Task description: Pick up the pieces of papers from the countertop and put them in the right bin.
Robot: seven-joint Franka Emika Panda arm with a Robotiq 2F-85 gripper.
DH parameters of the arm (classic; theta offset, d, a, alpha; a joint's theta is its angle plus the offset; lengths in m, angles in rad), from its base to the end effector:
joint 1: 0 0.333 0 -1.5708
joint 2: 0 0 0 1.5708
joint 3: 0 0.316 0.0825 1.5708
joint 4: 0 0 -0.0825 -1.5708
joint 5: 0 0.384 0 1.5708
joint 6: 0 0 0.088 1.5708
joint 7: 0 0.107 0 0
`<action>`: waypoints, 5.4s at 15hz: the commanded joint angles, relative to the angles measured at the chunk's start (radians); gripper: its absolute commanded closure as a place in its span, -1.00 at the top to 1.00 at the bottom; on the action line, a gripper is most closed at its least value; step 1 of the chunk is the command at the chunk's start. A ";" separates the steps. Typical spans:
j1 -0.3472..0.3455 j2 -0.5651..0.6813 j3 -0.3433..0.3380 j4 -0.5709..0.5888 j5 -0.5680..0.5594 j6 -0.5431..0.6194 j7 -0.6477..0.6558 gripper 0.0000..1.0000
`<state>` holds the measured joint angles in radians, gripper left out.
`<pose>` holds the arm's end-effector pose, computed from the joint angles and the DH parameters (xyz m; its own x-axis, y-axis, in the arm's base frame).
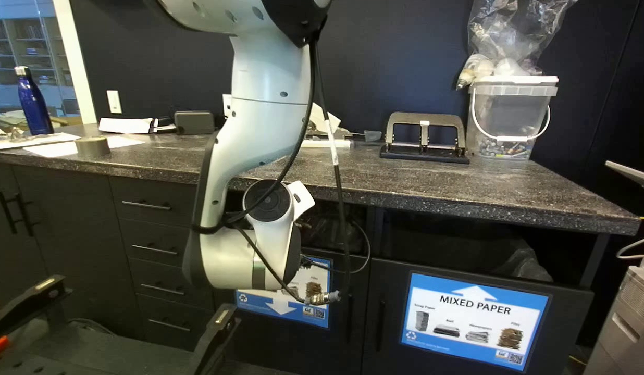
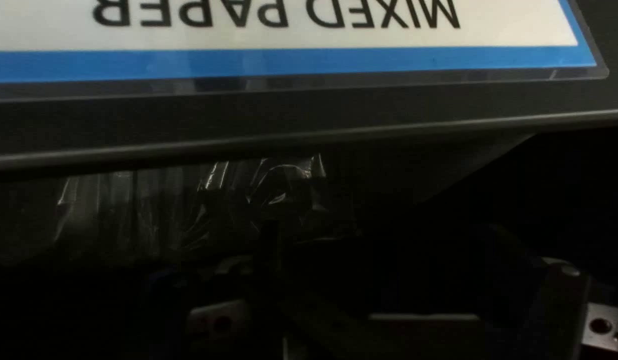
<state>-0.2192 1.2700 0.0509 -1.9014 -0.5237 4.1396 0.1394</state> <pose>0.5237 -0.0204 -0.0221 0.5689 -0.0072 0.8224 0.2376 -0.9559 -0.1727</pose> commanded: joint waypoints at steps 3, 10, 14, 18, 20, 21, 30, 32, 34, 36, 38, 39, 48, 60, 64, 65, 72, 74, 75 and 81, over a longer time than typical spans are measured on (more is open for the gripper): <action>0.062 -0.166 -0.082 -0.202 0.011 -0.047 -0.094 1.00; 0.018 -0.511 -0.129 -0.575 -0.168 -0.385 -0.126 1.00; -0.018 -0.726 -0.157 -0.699 -0.466 -0.645 -0.032 1.00; -0.270 -0.880 0.074 -0.837 -0.749 -0.869 0.069 1.00; -0.356 -0.923 0.162 -0.913 -0.729 -0.909 0.053 1.00; -0.396 -0.944 0.203 -0.947 -0.698 -0.925 0.046 1.00; -0.649 -0.917 0.526 -0.848 -0.668 -1.112 0.156 1.00; -0.722 -0.952 0.609 -0.867 -0.592 -1.115 0.121 1.00; -0.795 -0.941 0.707 -0.841 -0.531 -1.143 0.119 1.00; -0.874 -1.019 0.815 -0.879 -0.426 -1.135 0.095 1.00; -0.947 -1.024 0.918 -0.841 -0.367 -1.153 0.107 1.00; -0.992 -1.065 0.976 -0.855 -0.311 -1.138 0.094 1.00; -1.307 -1.165 1.393 -0.673 -0.097 -1.207 0.113 1.00; -1.543 -1.089 1.786 -0.214 -0.029 -1.775 0.116 1.00; -1.680 -1.044 1.944 -0.127 0.072 -2.115 0.073 1.00; -1.713 -1.024 1.979 -0.113 0.066 -2.202 0.072 1.00; -1.868 -0.653 2.177 -0.081 -0.098 -2.709 0.019 1.00; -1.931 -0.533 2.247 -0.101 -0.133 -2.789 0.050 1.00; -1.963 -0.479 2.280 -0.105 -0.146 -2.819 0.062 1.00; -2.057 -0.232 2.375 -0.176 -0.105 -2.892 0.068 1.00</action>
<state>-2.2708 0.9122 2.3895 -2.0152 -0.6566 1.2448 0.1665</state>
